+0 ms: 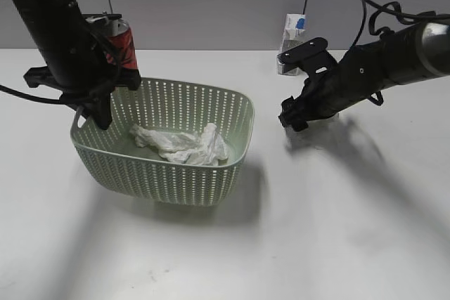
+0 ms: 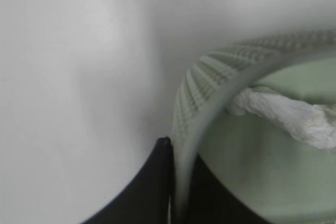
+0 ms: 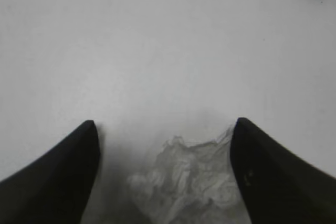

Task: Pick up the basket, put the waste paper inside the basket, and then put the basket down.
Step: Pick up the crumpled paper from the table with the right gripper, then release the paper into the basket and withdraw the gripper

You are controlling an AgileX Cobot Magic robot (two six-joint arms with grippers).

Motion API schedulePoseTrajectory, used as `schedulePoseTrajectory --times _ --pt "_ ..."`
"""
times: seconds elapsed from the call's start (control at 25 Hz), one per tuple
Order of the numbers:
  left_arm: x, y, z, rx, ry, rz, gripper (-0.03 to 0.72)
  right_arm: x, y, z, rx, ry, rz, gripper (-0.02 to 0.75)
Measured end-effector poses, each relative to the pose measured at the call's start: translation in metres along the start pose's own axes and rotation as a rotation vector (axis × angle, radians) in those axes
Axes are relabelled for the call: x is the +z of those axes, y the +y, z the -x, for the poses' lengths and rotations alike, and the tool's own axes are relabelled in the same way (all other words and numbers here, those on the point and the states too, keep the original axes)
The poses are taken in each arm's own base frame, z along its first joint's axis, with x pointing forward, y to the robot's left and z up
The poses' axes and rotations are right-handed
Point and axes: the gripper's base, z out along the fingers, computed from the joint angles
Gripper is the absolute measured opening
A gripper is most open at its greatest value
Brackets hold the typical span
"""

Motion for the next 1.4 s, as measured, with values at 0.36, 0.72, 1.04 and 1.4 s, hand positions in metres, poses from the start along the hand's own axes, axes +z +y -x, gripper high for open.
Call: schedulePoseTrajectory --times 0.36,0.72,1.04,1.4 --pt "0.0 0.0 0.001 0.001 -0.008 0.002 -0.001 -0.007 0.001 -0.008 0.148 0.167 0.018 0.166" --pt "0.0 0.0 0.001 0.001 -0.009 0.002 -0.001 -0.042 0.003 -0.005 0.206 0.279 0.046 -0.007" --pt "0.0 0.0 0.001 0.001 -0.009 0.0 -0.001 -0.14 0.025 0.056 0.118 -0.017 0.133 -0.007" --pt "0.0 -0.001 0.001 -0.004 -0.009 -0.009 -0.001 -0.195 0.122 0.094 -0.024 -0.233 0.358 -0.007"
